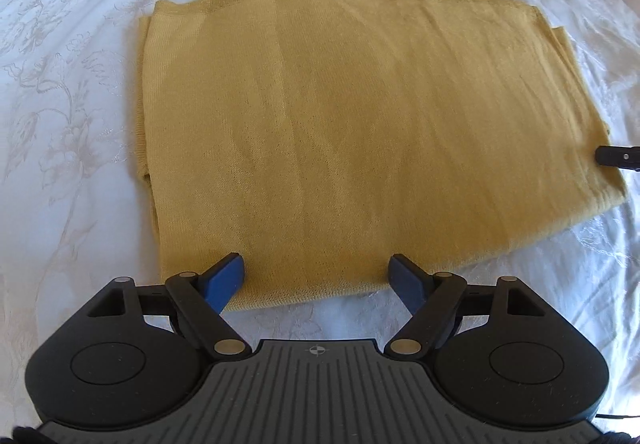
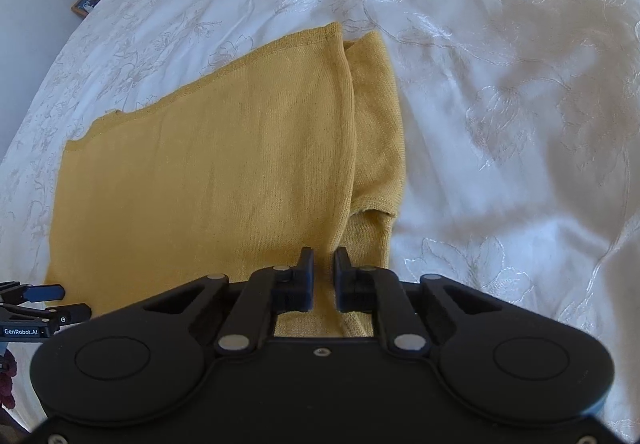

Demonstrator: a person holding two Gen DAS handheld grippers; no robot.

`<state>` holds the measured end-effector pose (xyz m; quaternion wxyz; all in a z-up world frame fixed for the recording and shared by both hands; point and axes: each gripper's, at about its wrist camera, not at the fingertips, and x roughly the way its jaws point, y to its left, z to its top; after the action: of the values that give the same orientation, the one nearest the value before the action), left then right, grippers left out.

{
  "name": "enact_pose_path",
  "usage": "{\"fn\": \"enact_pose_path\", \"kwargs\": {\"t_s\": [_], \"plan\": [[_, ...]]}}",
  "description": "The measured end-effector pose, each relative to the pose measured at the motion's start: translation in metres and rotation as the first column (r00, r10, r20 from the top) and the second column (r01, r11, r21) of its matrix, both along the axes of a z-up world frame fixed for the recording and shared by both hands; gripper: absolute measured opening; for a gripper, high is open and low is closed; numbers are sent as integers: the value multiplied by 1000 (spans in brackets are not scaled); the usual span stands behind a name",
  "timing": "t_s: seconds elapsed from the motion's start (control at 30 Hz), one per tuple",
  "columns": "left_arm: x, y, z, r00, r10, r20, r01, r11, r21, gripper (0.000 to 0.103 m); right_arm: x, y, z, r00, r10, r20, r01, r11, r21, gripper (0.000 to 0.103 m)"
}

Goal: Fold small clothes

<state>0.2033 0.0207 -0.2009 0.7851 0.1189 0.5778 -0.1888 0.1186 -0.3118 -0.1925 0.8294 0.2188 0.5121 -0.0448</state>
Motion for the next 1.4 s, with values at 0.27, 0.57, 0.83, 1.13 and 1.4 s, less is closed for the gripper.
{"fn": "enact_pose_path", "kwargs": {"t_s": [0.27, 0.57, 0.83, 1.13, 1.4], "plan": [[-9, 10, 7, 1000, 18, 17, -18, 1000, 4, 79, -17, -15, 8, 998, -48, -48, 47, 999, -23, 8], [-19, 14, 19, 999, 7, 45, -7, 1000, -3, 79, -13, -5, 9, 999, -48, -23, 47, 998, -48, 35], [-15, 14, 33, 996, 70, 61, -67, 997, -42, 82, -10, -3, 31, 997, 2, 72, 6, 994, -107, 61], [-2, 10, 30, 993, 111, 33, -109, 993, -54, 82, 30, -21, 30, 989, 29, 146, -14, 995, -103, 78], [8, 4, 23, 992, 126, 11, -126, 991, -40, 82, 67, -34, 6, 997, 24, 67, -22, 999, -40, 54]]}}
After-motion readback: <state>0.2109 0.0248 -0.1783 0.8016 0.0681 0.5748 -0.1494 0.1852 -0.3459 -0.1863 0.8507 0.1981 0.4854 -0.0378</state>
